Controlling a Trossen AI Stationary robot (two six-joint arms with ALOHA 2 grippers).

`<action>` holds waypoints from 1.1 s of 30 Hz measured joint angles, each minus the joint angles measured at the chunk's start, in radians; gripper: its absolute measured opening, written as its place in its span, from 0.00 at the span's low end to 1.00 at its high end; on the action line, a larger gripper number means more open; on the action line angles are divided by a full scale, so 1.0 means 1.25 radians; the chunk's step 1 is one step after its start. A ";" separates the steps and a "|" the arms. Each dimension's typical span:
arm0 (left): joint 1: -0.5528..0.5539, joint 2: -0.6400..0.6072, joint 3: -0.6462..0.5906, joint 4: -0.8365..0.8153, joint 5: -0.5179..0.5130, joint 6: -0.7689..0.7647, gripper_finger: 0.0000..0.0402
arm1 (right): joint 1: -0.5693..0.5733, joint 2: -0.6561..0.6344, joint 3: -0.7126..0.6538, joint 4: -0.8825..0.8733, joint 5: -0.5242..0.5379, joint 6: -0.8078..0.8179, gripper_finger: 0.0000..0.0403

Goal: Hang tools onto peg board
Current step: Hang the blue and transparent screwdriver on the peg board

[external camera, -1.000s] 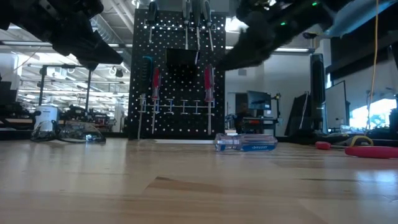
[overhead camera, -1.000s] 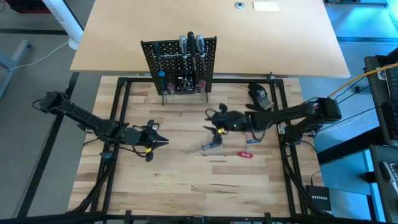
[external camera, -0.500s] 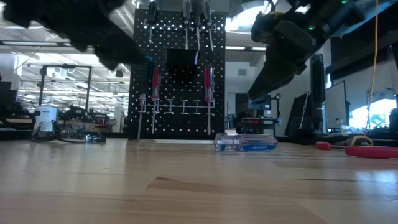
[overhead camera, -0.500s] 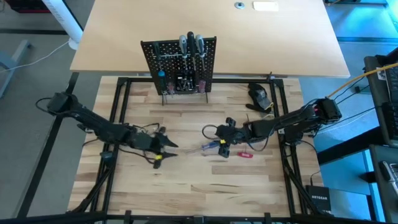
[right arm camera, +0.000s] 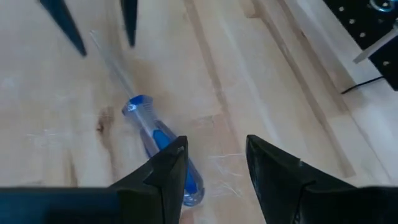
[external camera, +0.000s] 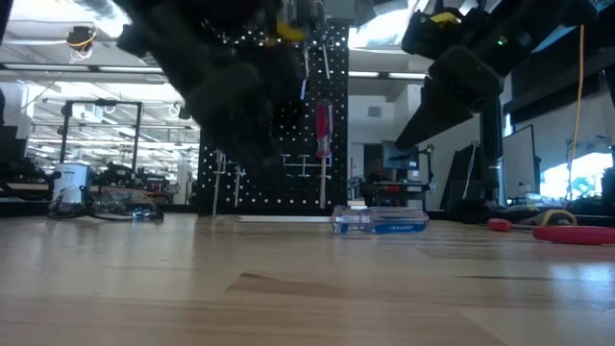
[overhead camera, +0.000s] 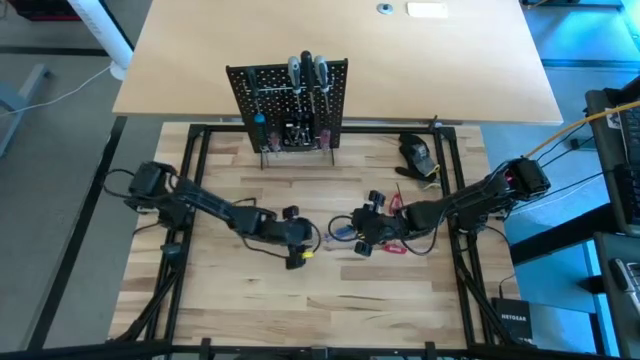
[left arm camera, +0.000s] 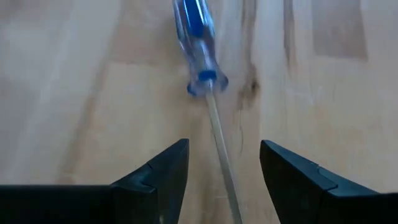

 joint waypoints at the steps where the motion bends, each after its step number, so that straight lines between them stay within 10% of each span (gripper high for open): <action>1: 0.004 0.012 0.003 0.001 0.015 0.000 0.47 | -0.001 0.000 0.000 0.000 0.005 0.000 0.41; 33: 0.035 0.103 0.010 0.050 0.072 0.031 0.22 | -0.002 0.000 0.000 0.004 0.075 0.000 0.41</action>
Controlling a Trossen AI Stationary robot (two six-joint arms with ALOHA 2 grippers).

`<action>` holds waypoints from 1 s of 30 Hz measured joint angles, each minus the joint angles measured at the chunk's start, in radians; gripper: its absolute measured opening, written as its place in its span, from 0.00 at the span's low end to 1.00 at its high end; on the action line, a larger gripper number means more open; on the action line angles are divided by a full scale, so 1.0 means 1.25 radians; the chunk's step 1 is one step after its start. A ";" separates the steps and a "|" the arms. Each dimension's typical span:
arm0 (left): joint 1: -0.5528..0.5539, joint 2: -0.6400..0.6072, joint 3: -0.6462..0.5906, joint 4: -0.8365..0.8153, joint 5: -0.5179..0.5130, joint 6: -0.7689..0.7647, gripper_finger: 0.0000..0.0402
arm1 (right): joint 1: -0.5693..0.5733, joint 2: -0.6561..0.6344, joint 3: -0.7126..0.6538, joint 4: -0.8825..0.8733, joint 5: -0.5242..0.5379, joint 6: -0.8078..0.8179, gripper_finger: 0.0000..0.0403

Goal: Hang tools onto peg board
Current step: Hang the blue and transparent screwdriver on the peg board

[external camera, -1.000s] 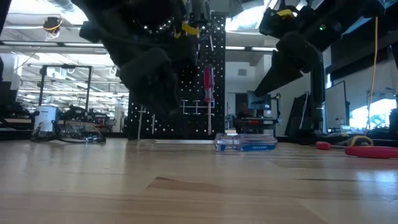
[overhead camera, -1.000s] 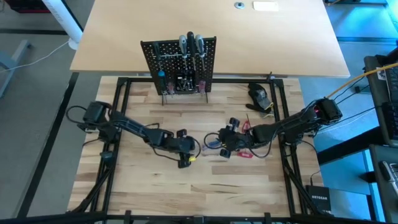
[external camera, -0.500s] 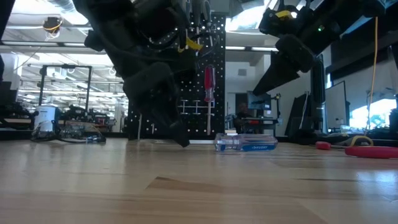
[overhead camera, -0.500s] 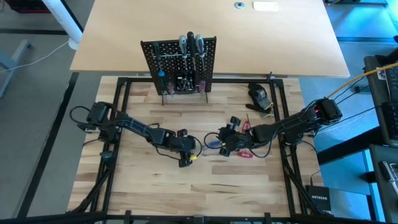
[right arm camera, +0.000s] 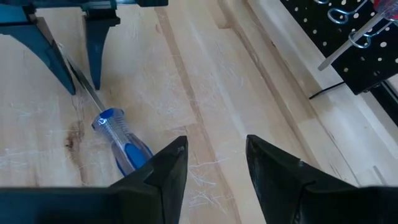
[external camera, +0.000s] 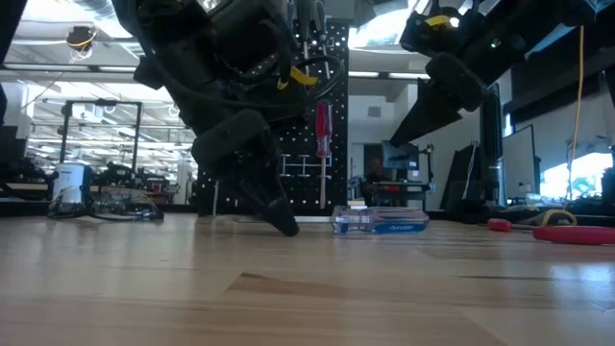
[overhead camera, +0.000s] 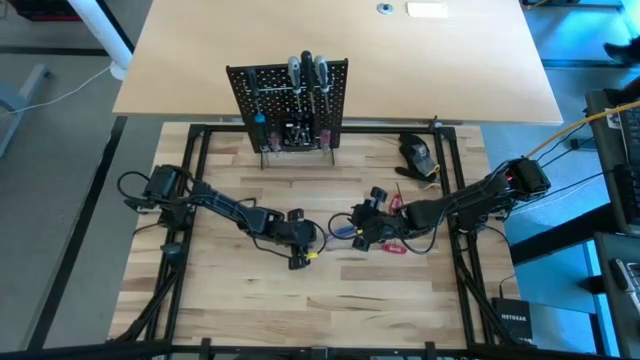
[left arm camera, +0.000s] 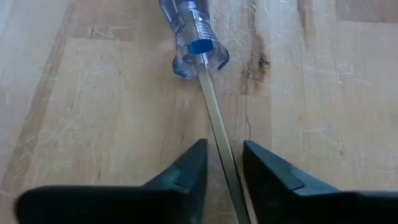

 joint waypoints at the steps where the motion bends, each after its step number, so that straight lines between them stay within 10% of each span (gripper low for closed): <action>1: 0.001 0.000 0.000 0.001 0.001 0.002 0.19 | 0.000 0.000 0.000 0.000 0.000 0.000 0.41; 6: 0.004 -0.020 -0.001 -0.023 0.006 0.019 0.03 | 0.000 0.000 0.000 0.000 0.000 0.000 0.41; 17: -0.086 -0.249 -0.037 -0.082 -0.099 0.077 0.02 | 0.063 -0.052 0.001 -0.050 0.019 0.000 0.41; 30: -0.162 -0.618 -0.332 0.351 -0.077 0.143 0.02 | 0.084 -0.064 0.002 0.062 -0.125 0.084 0.41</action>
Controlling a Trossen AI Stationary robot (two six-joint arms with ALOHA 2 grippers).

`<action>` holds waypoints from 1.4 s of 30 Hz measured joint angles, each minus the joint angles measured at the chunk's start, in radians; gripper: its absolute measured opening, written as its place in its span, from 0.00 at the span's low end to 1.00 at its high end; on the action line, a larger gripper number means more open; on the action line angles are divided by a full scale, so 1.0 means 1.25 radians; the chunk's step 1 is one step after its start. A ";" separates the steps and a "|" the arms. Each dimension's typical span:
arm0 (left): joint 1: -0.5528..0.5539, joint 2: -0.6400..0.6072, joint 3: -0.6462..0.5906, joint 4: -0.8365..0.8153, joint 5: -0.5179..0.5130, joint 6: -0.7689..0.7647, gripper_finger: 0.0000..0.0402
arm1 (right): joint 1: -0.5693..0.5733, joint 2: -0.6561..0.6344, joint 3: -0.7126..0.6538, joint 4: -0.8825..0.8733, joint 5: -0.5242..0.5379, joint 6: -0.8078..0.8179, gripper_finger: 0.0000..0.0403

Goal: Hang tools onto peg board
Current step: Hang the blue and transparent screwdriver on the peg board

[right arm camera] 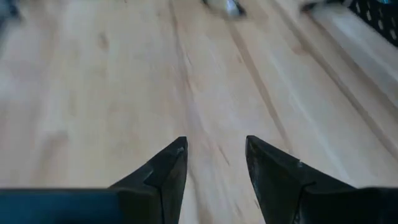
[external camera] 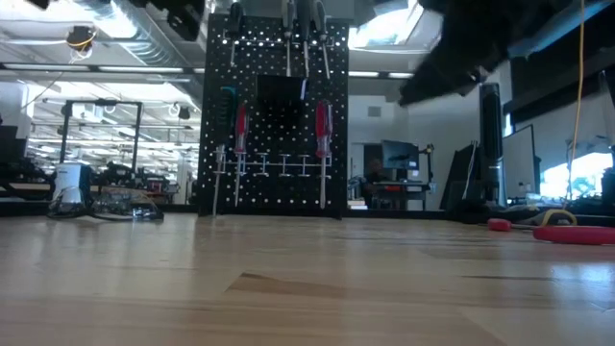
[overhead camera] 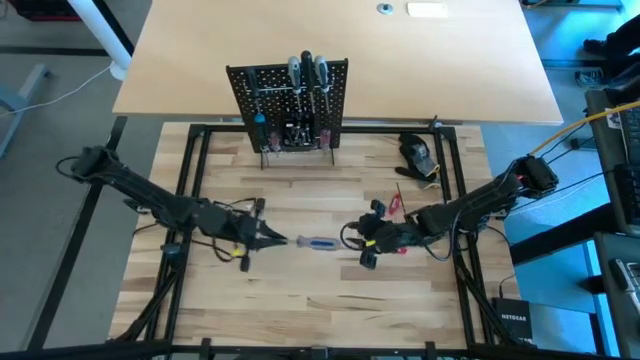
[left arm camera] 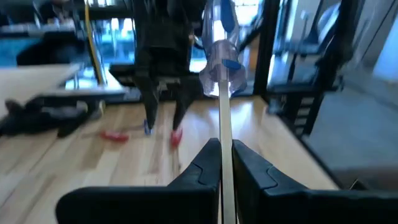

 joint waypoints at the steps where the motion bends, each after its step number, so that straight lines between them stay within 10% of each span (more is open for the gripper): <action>1: 0.001 -0.011 -0.022 0.039 0.001 0.002 0.02 | 0.000 0.005 0.000 0.035 0.000 0.000 0.41; 21: 0.011 -0.034 -0.097 0.231 0.041 0.014 0.02 | -0.017 0.099 -0.001 0.536 -0.053 -0.262 0.64; 42: 0.006 -0.034 -0.097 0.298 0.070 0.027 0.02 | -0.058 0.149 -0.001 0.968 -0.143 -0.525 0.65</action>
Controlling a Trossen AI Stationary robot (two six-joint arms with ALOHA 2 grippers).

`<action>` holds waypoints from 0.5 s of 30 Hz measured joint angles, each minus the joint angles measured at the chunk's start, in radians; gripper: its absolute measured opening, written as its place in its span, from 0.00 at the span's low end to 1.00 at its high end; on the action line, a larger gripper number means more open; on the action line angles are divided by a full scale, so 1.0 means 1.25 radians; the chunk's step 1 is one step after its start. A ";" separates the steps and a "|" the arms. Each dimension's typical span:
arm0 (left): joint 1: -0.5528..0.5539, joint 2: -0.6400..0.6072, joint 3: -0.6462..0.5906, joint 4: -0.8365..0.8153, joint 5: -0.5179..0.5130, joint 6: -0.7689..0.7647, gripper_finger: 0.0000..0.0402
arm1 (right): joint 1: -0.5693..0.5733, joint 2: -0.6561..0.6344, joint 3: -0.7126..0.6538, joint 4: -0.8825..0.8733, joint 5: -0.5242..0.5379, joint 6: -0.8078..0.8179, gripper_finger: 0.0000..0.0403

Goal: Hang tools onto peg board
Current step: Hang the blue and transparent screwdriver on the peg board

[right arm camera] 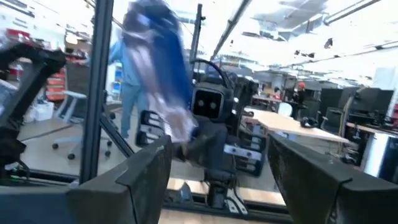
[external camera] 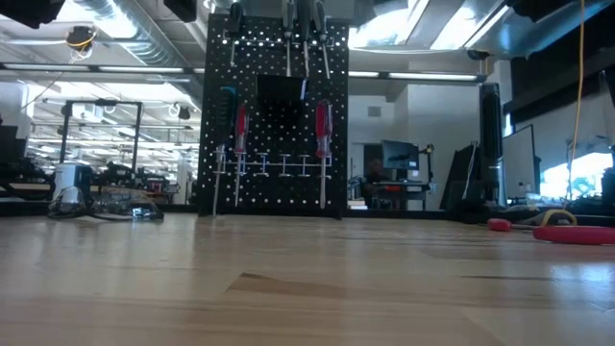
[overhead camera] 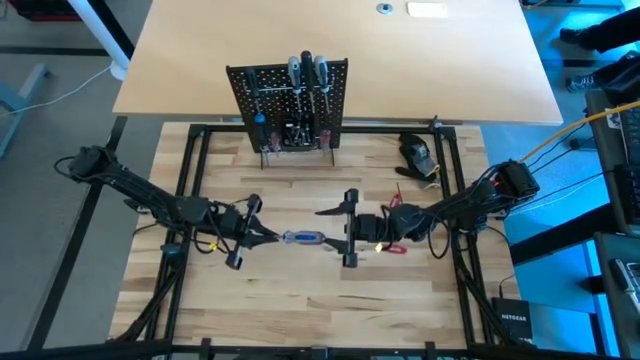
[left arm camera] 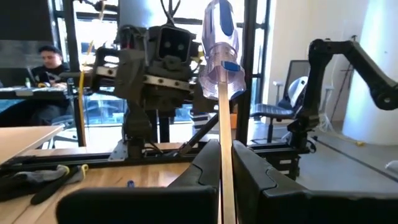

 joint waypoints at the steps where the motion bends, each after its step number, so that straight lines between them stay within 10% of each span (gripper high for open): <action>1: 0.000 0.000 0.000 0.000 -0.003 0.001 0.02 | 0.001 0.000 0.000 0.010 -0.008 0.000 0.65; 15: -0.001 0.000 0.000 -0.005 -0.062 0.000 0.01 | 0.000 0.045 0.121 -0.041 -0.088 -0.067 0.65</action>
